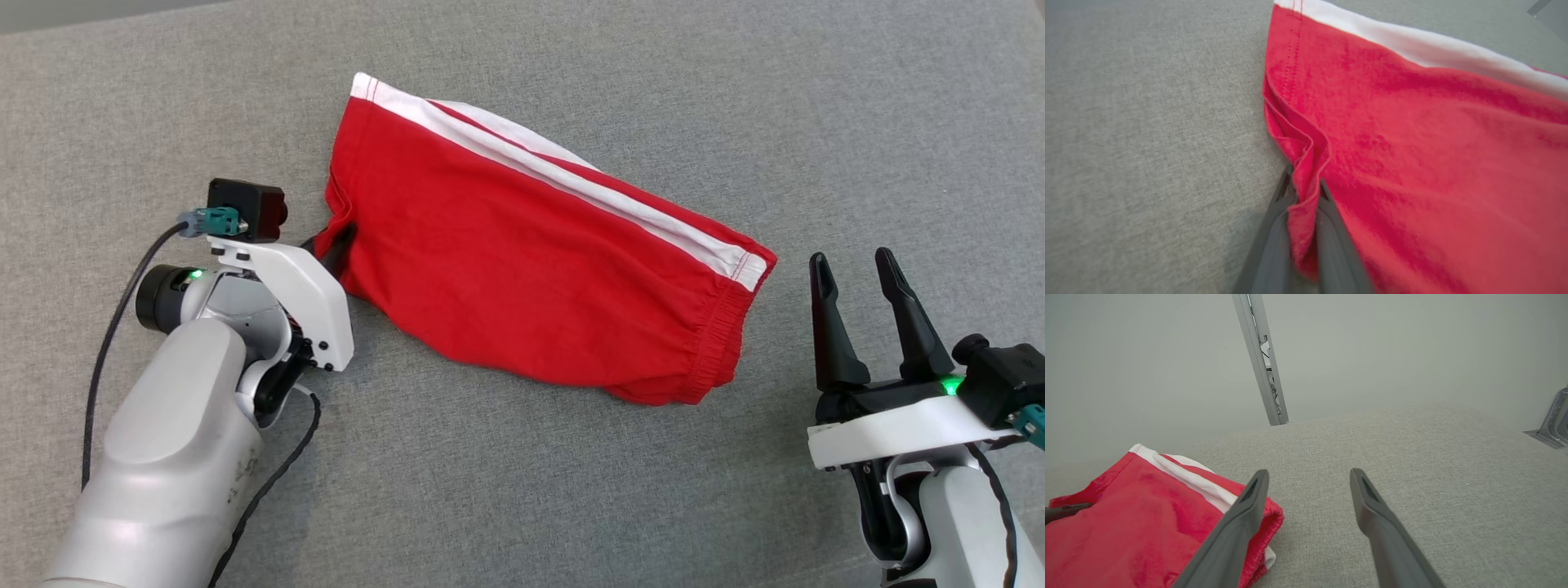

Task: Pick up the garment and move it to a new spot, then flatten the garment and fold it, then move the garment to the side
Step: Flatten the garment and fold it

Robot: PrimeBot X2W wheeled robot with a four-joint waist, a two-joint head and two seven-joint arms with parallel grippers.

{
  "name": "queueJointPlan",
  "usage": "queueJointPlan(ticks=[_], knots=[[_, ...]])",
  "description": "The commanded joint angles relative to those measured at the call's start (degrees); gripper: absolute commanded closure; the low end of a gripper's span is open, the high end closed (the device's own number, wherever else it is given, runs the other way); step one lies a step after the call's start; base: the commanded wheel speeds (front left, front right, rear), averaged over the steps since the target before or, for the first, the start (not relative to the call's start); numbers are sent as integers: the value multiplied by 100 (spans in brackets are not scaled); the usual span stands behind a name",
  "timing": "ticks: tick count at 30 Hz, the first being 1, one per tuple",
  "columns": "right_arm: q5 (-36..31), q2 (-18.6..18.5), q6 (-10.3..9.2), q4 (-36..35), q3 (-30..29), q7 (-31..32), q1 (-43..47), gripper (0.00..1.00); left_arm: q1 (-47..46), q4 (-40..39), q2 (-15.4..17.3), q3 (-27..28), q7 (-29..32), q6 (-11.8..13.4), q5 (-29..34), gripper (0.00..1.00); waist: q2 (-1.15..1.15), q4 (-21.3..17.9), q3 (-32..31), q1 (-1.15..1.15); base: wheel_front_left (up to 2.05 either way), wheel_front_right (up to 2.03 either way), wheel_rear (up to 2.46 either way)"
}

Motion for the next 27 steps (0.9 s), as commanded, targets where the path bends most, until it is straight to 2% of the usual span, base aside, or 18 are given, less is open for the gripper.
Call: queueJointPlan(ticks=[1, 4, 11, 18, 20, 27], knots=[[25, -28, 1, 4, -2, -50, -38, 0, 67, 95, -21, -62, 34, -6, 8, 100, 0, -6, 2, 0, 0, 0, 0], [73, -29, 1, -18, -17, -60, 0, 0, 113, 75, -36, -81, -23, -14, -18, 100, 0, -9, -5, 0, 0, 0, 0], [27, -29, 1, -55, -106, -63, 65, 0, 518, -336, 80, 131, -478, 243, -120, 100, 0, 90, -28, 0, 0, 0, 0], [-64, -29, 1, -98, -229, 7, 130, 0, 1567, -1377, 210, 386, -836, 657, -290, 100, 0, 391, -121, 0, 0, 0, 0], [-142, -32, 1, -124, -266, 85, 188, 0, 2115, -1934, 221, 469, -898, 900, -371, 100, 0, 523, -209, 0, 0, 0, 0], [-282, -29, 1, -205, -327, 232, 301, 0, 3032, -3012, 137, 602, -942, 1359, -528, 100, 0, 727, -379, 0, 0, 0, 0]])
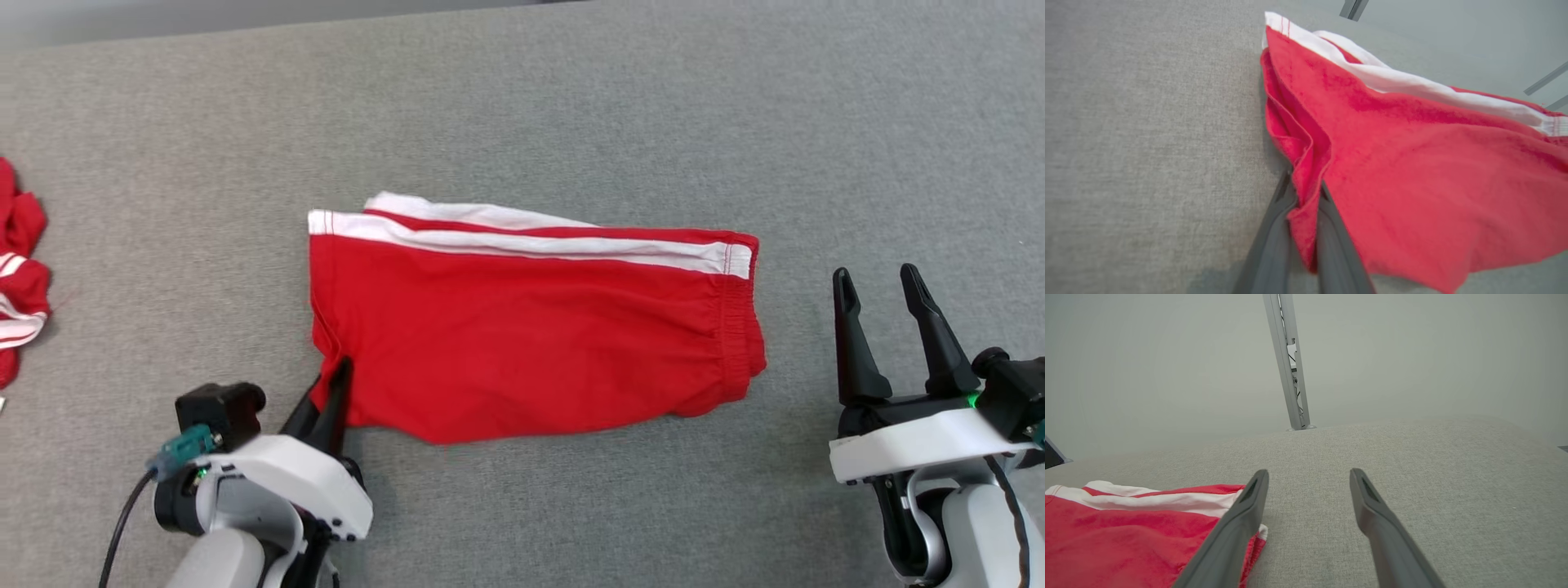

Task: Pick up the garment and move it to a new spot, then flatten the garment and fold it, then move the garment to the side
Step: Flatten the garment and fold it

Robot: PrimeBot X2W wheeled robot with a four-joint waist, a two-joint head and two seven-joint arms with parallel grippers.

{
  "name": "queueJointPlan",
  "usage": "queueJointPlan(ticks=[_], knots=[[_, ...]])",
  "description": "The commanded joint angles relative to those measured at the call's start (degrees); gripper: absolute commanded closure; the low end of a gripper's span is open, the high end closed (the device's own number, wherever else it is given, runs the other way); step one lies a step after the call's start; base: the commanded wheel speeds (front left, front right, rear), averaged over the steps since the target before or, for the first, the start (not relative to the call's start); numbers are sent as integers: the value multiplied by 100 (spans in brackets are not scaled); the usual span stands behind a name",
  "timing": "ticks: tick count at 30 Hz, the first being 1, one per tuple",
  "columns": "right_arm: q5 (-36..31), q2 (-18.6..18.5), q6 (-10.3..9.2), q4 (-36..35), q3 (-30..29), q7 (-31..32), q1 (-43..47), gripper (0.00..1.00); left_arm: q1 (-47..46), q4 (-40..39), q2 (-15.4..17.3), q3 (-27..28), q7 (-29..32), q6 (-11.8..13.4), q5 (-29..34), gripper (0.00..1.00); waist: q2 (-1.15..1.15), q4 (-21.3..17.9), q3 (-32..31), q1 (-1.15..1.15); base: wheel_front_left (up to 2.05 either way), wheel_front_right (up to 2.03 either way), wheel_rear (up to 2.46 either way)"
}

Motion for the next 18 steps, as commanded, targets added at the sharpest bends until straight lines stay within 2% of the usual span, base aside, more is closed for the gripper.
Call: queueJointPlan(ticks=[1, 5, 6, 7, 12, 15, 18], knots=[[-43, -30, 1, -26, -44, 36, 83, 0, 101, -159, 13, 26, -7, 70, -25, 100, 0, 80, -67, 0, 0, 0, 0], [-105, -31, 1, -97, -60, 134, 126, 0, 328, -491, -59, 9, -25, 169, -80, 100, 0, 137, -125, 0, 0, 0, 0], [-113, -31, 1, -111, -59, 147, 141, 0, 347, -530, -88, 26, -55, 178, -102, 34, 0, 140, -137, 0, 0, 0, 0], [-148, -31, 1, -123, -51, 167, 151, 0, 361, -555, -94, 53, -121, 189, -95, 0, 0, 135, -158, 0, 0, 0, 0], [-203, -31, 1, -170, -41, 223, 205, 0, 360, -570, -190, 198, -728, 299, 77, 0, 0, 106, -281, 0, 0, 0, 0], [-238, -31, 1, -202, -73, 249, 262, 0, 220, -590, -114, 309, -1244, 427, 390, 0, 0, 108, -375, 0, 0, 0, 0], [-280, -30, 1, -229, -100, 284, 327, 0, 125, -626, -19, 451, -1512, 532, 713, 0, 0, 112, -477, 0, 0, 0, 0]])
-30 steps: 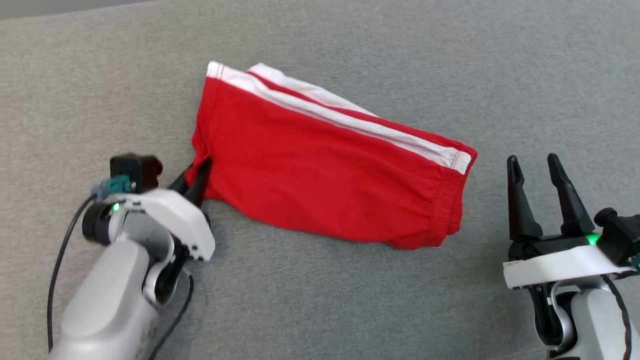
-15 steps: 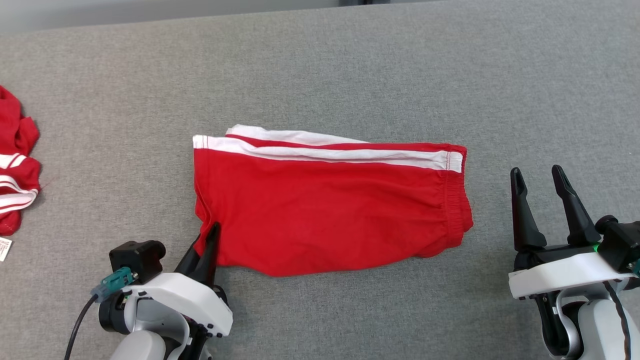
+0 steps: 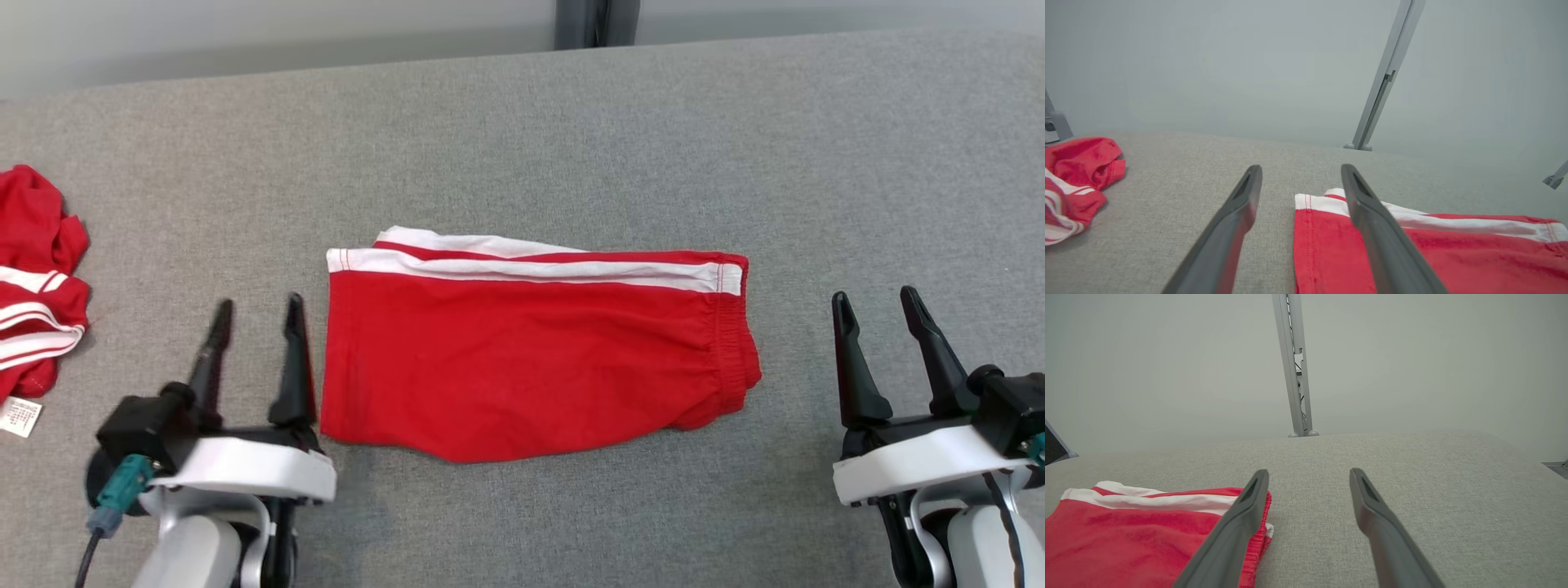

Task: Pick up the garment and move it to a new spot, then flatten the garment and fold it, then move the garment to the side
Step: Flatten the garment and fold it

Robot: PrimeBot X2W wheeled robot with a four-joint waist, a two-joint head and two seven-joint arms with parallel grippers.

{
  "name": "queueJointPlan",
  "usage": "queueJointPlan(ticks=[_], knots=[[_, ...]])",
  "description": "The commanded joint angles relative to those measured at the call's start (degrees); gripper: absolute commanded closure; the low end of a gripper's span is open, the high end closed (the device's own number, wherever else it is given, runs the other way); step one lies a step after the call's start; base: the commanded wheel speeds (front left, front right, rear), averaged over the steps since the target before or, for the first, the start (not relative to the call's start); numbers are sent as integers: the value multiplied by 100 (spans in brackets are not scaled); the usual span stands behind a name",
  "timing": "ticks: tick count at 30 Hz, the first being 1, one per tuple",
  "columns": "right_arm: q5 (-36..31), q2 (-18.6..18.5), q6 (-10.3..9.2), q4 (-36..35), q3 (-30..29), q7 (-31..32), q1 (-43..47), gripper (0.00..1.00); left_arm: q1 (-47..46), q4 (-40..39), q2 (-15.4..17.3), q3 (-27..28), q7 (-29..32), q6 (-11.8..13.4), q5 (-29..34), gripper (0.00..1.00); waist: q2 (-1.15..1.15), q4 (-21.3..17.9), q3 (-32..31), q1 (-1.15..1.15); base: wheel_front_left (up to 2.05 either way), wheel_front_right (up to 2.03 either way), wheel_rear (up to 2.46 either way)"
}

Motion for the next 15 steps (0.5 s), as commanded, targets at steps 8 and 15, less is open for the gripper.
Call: queueJointPlan(ticks=[8, 15], knots=[[-142, -29, 1, -62, -59, 116, 197, 0, 42, -70, 288, 343, -149, 81, 581, 0, 0, 41, -254, 0, 0, 0, 0], [-173, -29, 1, -99, -80, 162, 283, 0, 262, -51, 488, 313, -143, 78, 703, 0, 0, 70, -303, 0, 0, 0, 0]])
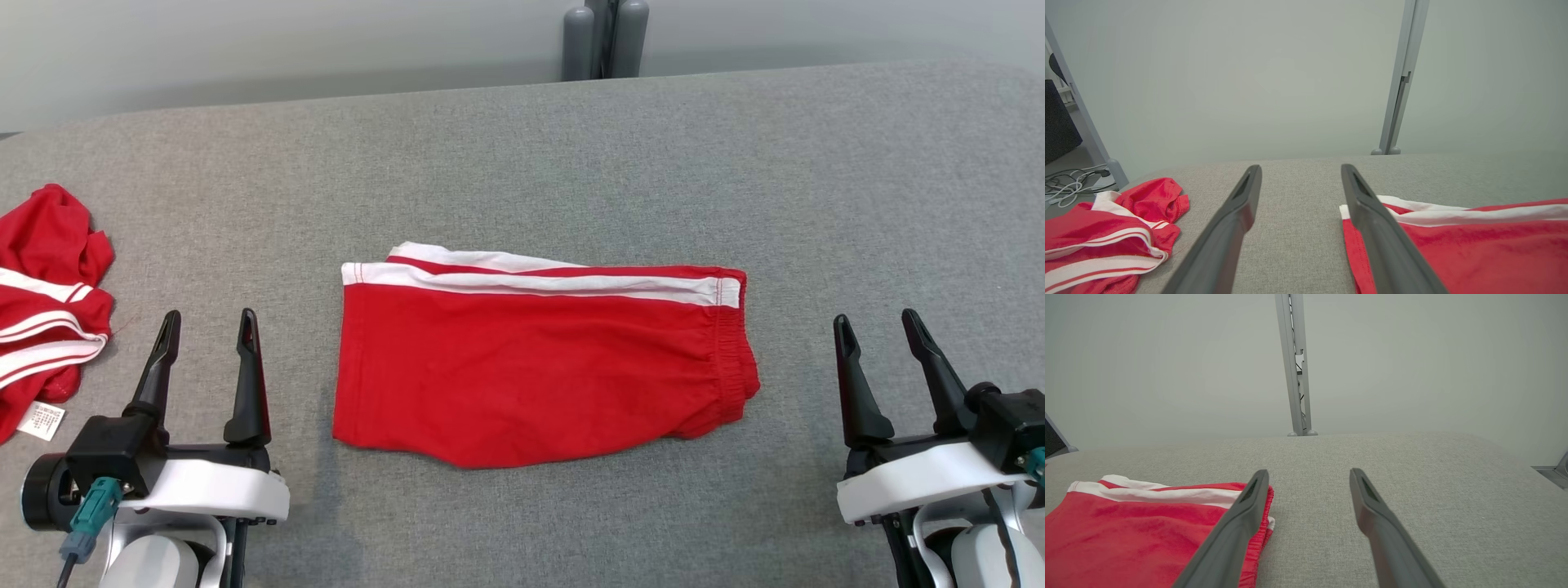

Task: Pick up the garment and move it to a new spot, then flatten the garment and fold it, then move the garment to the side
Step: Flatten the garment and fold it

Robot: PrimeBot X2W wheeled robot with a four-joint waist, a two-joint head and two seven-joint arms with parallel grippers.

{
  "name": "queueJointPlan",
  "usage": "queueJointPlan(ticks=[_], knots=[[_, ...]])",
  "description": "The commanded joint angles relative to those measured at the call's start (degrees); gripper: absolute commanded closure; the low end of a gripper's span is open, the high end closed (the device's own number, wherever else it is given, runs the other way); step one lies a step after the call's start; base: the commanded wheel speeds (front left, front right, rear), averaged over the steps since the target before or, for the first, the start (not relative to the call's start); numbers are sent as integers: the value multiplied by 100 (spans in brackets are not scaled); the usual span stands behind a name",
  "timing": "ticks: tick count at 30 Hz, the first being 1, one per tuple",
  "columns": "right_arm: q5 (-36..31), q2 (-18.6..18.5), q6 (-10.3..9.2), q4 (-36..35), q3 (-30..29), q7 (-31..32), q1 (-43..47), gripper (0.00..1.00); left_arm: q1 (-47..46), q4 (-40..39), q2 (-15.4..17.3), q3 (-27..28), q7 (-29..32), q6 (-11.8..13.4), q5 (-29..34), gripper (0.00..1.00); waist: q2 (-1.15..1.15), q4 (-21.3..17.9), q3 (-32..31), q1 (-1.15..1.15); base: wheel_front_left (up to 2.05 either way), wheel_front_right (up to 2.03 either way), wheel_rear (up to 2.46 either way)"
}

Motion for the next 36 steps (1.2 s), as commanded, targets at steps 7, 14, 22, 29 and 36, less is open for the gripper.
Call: queueJointPlan(ticks=[7, 14, 22, 29, 36], knots=[[9, -29, 1, -37, -27, 31, 40, 0, 69, -84, 4, 39, -11, 52, -69, 0, 0, 50, 7, 0, 0, 0, 0], [42, -32, 1, 4, -101, 62, -21, 0, -49, -133, -29, -60, 38, 12, -80, 0, 0, 204, 56, 0, 0, 0, 0], [156, -186, 1, 454, 244, 502, -395, 0, -335, -51, -158, -235, 29, -83, -40, 0, 0, 579, 253, 0, 0, 0, 0], [347, -235, 1, 1029, 347, 925, -491, 0, -507, 66, -287, -300, -7, -153, -7, 0, 0, 744, 427, 0, 0, 0, 0], [676, -193, 1, 1256, 411, 1244, -448, 0, -615, 127, -335, -268, -22, -219, 28, 0, 0, 736, 555, 0, 0, 0, 0]])
